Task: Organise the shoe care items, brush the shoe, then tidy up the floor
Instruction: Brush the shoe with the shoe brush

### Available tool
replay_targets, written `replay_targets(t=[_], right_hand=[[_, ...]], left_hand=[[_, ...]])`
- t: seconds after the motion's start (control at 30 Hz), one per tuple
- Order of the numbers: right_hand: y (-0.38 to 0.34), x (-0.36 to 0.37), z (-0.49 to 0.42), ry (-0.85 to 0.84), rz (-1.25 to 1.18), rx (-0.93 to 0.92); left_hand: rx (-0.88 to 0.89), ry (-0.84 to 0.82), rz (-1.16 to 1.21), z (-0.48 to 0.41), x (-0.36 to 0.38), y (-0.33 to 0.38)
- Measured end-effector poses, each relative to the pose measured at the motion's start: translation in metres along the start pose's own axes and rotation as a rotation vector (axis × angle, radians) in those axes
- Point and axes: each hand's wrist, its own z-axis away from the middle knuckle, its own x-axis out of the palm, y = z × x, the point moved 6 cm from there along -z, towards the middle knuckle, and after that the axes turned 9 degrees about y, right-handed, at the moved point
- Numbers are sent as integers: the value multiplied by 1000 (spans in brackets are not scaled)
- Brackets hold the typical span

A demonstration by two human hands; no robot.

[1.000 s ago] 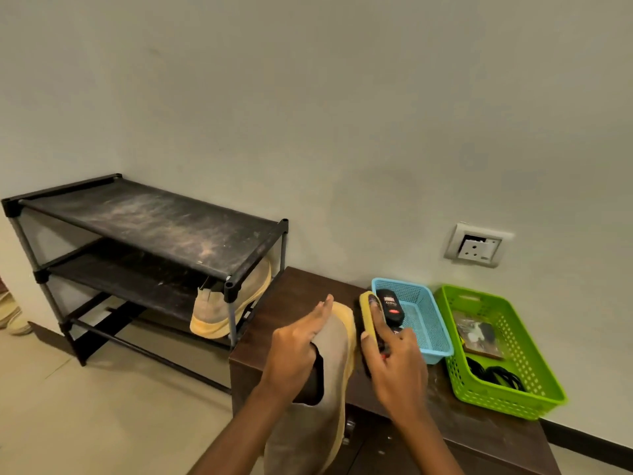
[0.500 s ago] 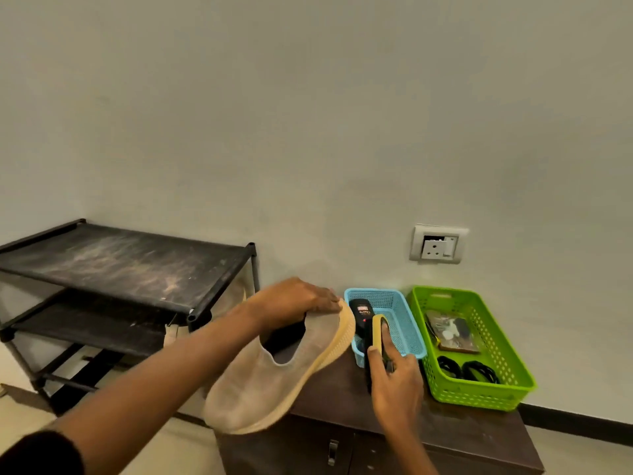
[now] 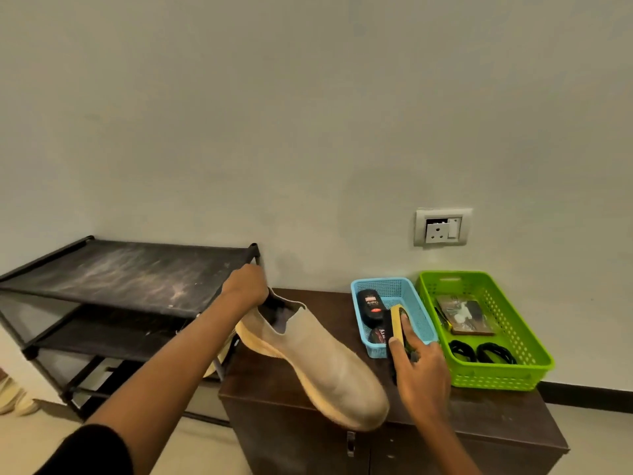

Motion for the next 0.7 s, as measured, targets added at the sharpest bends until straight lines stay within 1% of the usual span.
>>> replay_targets(t=[0.13, 0.23, 0.37, 0.47, 0.6, 0.7], right_hand=[[-5, -3, 1, 11, -2, -28], [-10, -6, 1, 30, -7, -44], [-21, -3, 8, 13, -26, -95], [-26, 2, 15, -22, -25, -106], [-29, 5, 20, -37, -38, -99], [-31, 6, 21, -32, -36, -107]], left_hand=[[-156, -173, 66, 12, 31, -35], [-286, -248, 151, 31, 48, -64], [-519, -371, 368, 68, 68, -95], [-593, -415, 428, 88, 79, -113], [-737, -586, 580, 106, 100, -119], [-813, -610, 688, 113, 109, -120]])
